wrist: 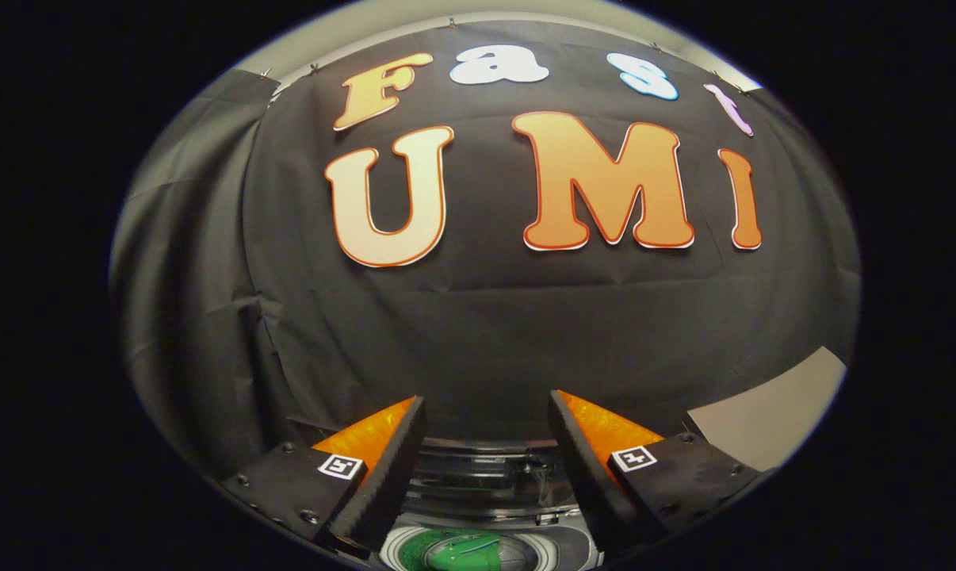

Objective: Put the clothes into the washing machine and then close the washing machine lid.

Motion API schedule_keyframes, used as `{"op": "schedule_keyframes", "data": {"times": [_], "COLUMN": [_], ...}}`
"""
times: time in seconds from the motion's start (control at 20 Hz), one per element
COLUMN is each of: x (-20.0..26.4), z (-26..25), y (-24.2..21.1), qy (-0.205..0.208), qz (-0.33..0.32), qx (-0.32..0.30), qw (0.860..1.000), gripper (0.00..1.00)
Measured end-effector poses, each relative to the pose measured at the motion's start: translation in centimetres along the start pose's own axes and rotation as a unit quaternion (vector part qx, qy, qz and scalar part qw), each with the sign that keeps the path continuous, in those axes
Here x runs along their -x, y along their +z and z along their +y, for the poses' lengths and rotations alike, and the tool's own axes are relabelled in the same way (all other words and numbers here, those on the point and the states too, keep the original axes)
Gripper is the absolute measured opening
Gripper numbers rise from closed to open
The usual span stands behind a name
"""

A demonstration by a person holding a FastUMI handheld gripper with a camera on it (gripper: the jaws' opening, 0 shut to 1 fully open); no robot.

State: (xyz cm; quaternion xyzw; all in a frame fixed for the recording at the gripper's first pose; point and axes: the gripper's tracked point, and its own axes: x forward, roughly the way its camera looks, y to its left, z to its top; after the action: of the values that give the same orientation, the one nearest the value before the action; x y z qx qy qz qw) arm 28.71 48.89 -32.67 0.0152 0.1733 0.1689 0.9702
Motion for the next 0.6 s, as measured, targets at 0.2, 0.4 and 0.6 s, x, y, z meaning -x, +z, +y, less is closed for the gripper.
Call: {"op": "schedule_keyframes", "data": {"times": [0.2, 0.4, 0.6], "x": [-3.9, -6.1, -6.7], "z": [-1.6, -2.5, -2.9], "y": [-2.0, -4.4, -4.3], "qy": [-0.013, -0.020, -0.024], "qz": [0.033, 0.063, 0.042], "qx": [-0.002, -0.002, -0.006], "qw": [0.999, 0.998, 0.999], "gripper": [0.98, 0.99, 0.99]}}
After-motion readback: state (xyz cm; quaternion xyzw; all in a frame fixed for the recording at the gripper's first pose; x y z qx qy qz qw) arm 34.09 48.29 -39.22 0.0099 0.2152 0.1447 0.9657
